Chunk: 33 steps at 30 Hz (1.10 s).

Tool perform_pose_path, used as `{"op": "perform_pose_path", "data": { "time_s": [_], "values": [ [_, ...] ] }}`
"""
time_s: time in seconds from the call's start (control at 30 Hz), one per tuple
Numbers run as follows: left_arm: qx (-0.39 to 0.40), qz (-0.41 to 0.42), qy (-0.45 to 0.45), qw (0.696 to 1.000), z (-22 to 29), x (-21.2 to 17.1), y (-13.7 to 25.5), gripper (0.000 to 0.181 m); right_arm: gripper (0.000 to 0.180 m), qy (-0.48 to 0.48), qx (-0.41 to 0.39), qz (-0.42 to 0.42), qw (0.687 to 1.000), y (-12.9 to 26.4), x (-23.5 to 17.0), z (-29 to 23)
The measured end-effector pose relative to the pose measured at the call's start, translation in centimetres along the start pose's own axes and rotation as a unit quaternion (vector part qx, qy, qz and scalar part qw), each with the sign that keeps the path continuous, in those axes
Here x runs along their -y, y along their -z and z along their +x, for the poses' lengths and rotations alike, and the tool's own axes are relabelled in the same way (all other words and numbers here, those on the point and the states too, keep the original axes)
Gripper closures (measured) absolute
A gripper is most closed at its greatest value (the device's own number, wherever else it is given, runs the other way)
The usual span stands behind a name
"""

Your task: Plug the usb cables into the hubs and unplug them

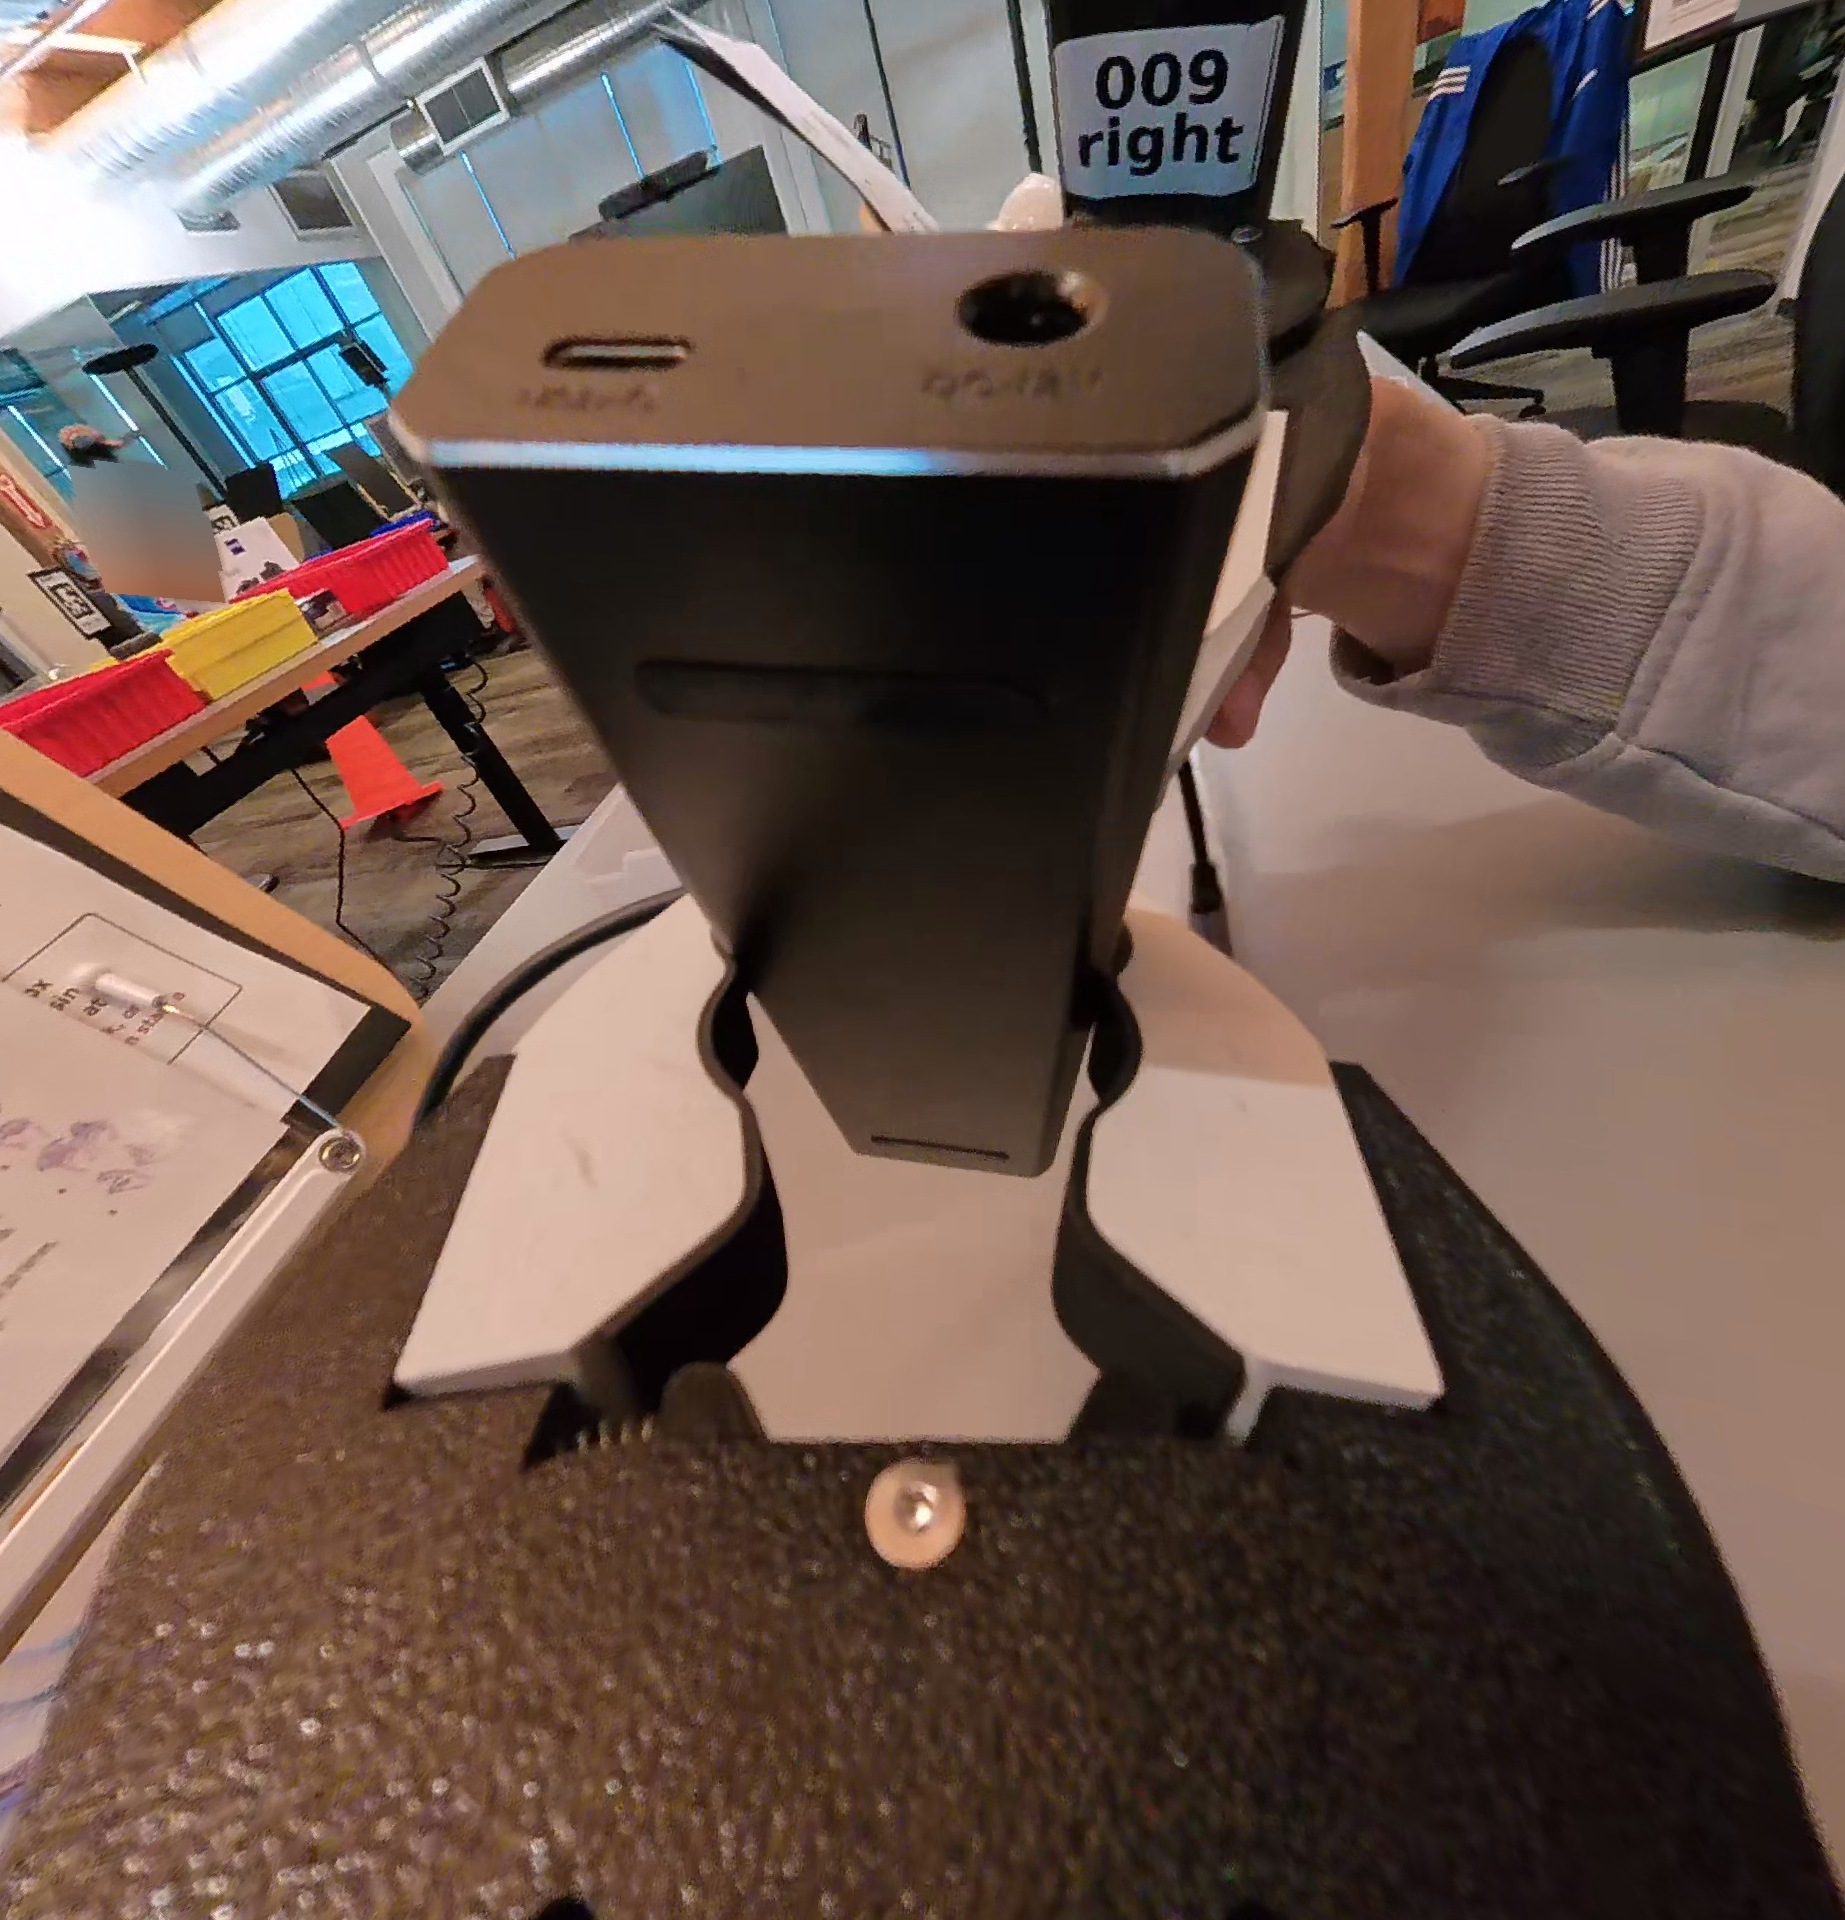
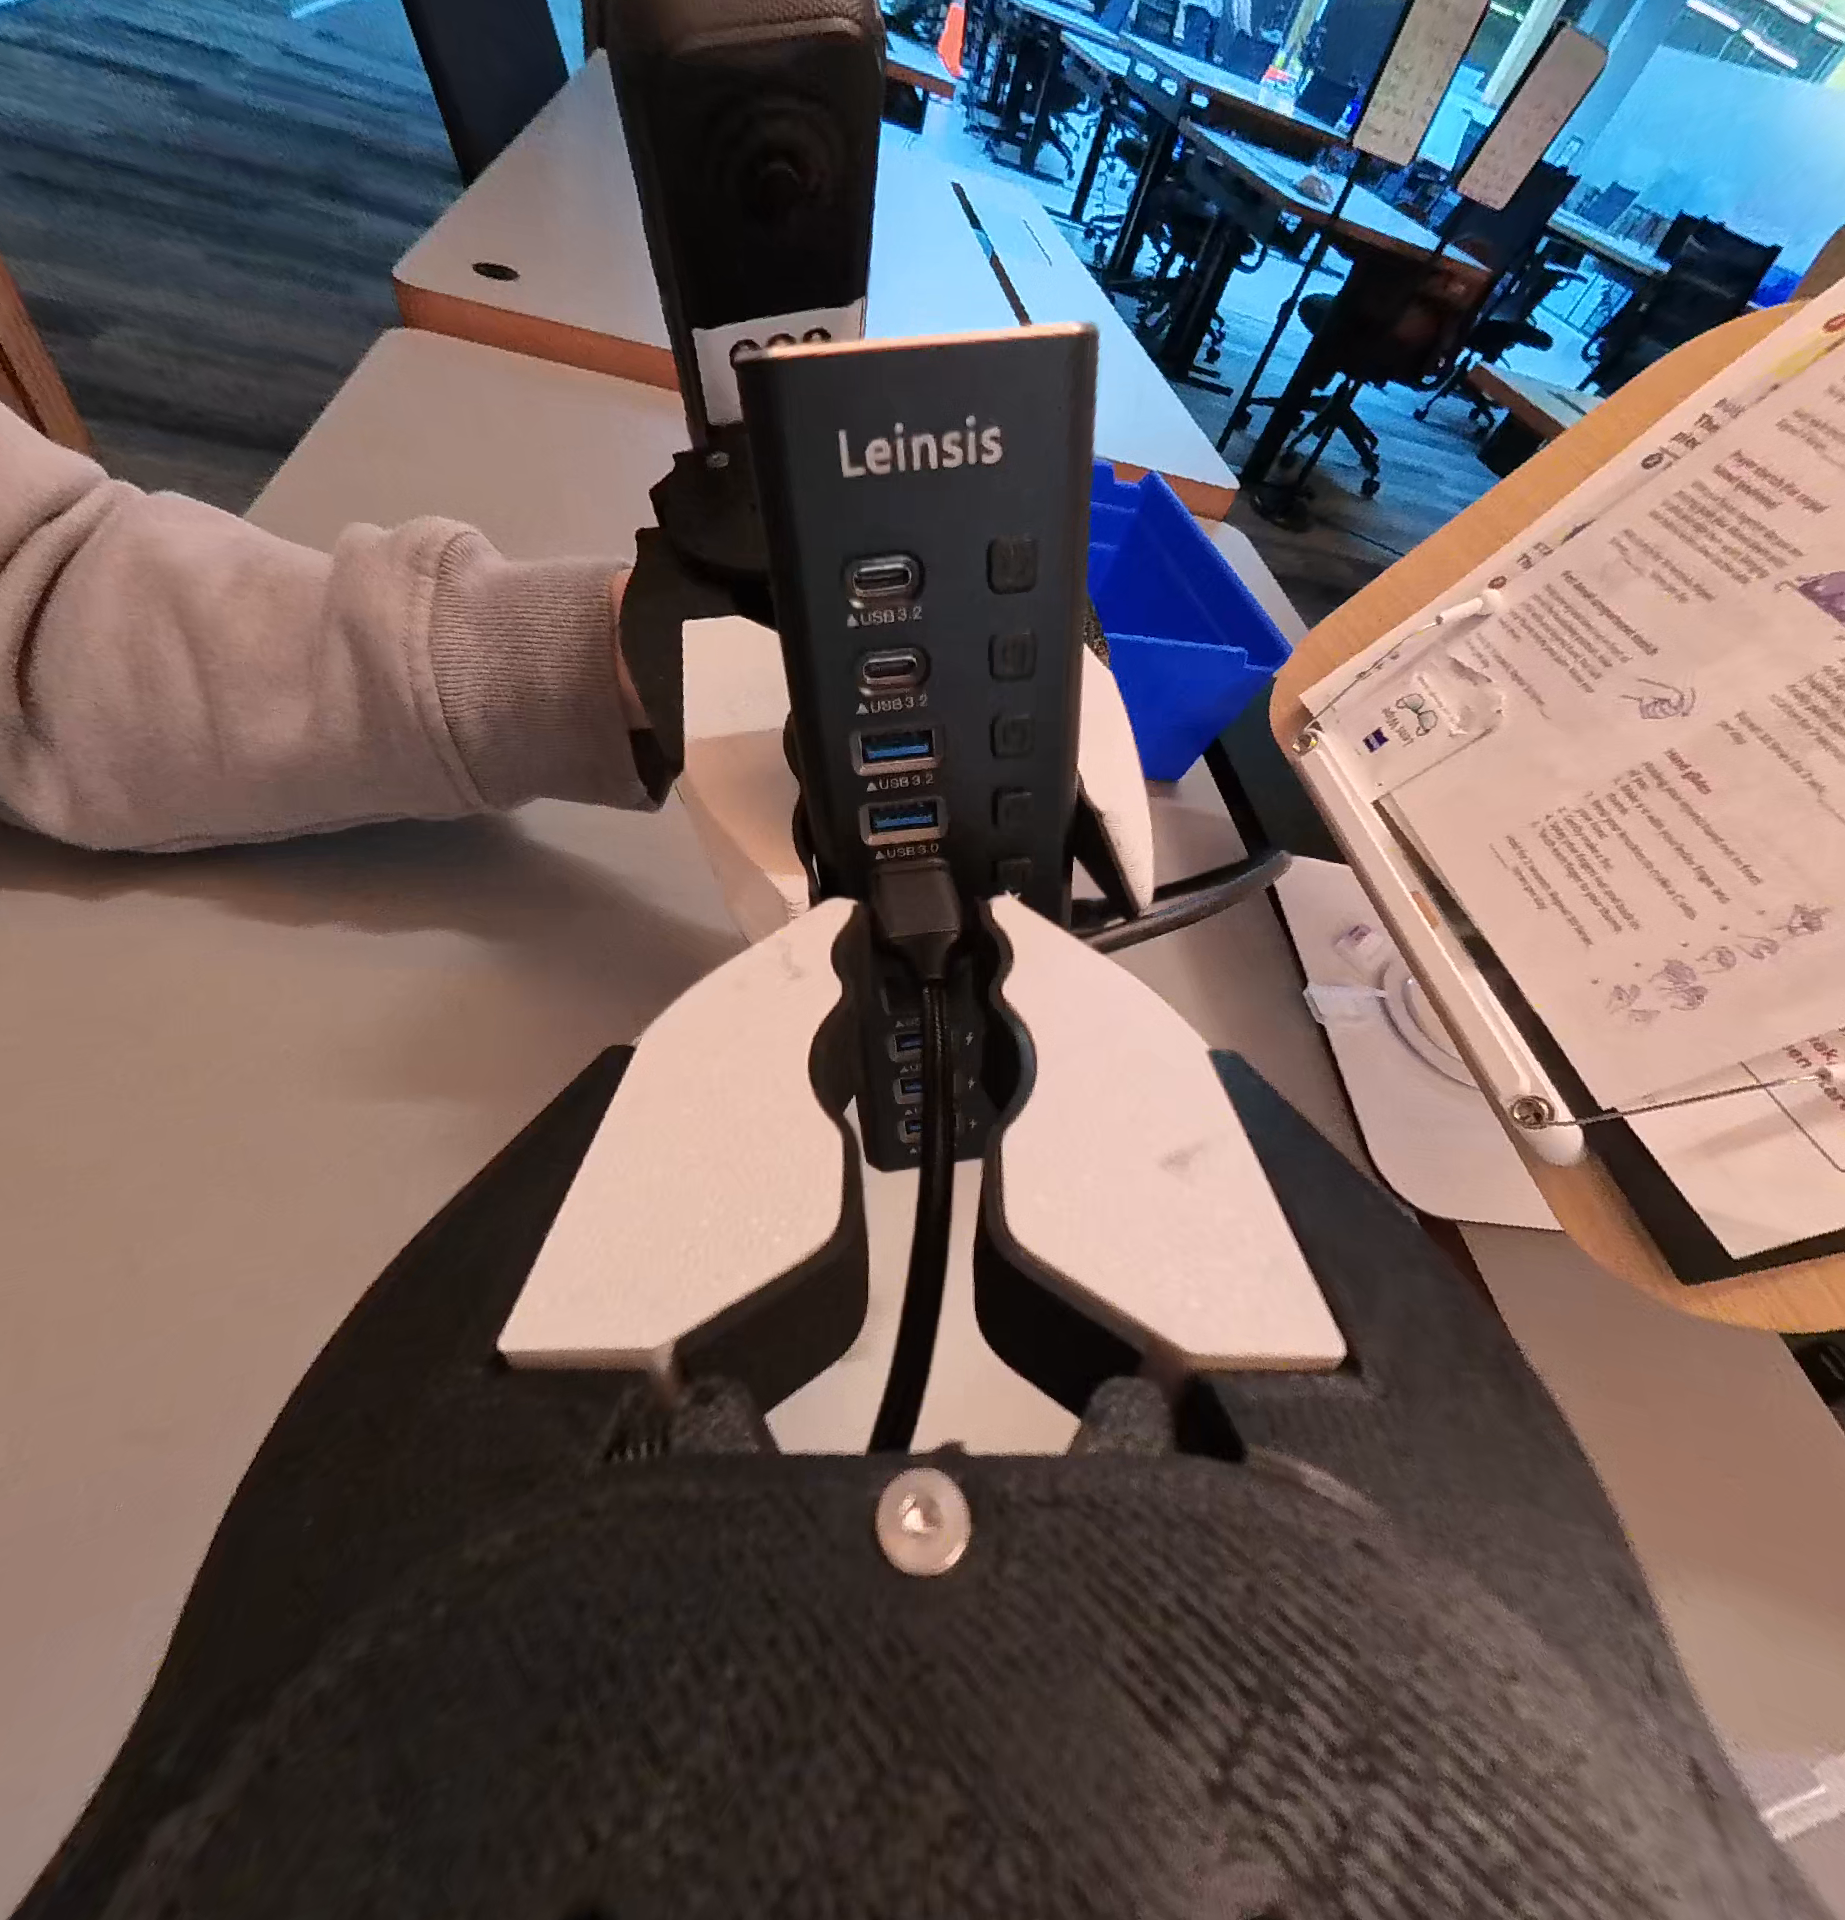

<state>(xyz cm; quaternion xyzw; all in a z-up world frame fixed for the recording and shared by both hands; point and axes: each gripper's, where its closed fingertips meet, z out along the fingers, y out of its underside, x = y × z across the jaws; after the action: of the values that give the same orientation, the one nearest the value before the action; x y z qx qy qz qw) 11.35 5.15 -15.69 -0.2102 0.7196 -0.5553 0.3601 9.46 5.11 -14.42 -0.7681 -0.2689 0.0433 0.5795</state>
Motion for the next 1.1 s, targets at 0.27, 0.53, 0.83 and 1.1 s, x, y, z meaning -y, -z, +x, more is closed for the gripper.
{"op": "perform_pose_path", "data": {
  "time_s": [0.27,0.53,0.83,1.1],
  "values": [
    [-0.021,0.053,0.030,0.998,0.3,1.1,0.5,0.117,0.161,-0.028,0.037,0.025,0.999,-0.3,0.6,-0.5],
    [-0.031,0.040,0.020,0.999,0.8,0.5,0.4,0.117,0.162,-0.017,0.050,0.002,0.999,-0.5,-0.4,-0.8],
    [-0.043,0.063,0.038,0.996,1.3,0.2,-0.6,0.109,0.162,-0.016,0.072,-0.013,0.997,-1.3,-1.2,-1.4],
    [-0.035,0.048,0.027,0.998,0.9,-0.1,-0.6,0.109,0.162,-0.019,0.058,-0.019,0.998,-1.6,-1.5,-0.9]
  ]
}}
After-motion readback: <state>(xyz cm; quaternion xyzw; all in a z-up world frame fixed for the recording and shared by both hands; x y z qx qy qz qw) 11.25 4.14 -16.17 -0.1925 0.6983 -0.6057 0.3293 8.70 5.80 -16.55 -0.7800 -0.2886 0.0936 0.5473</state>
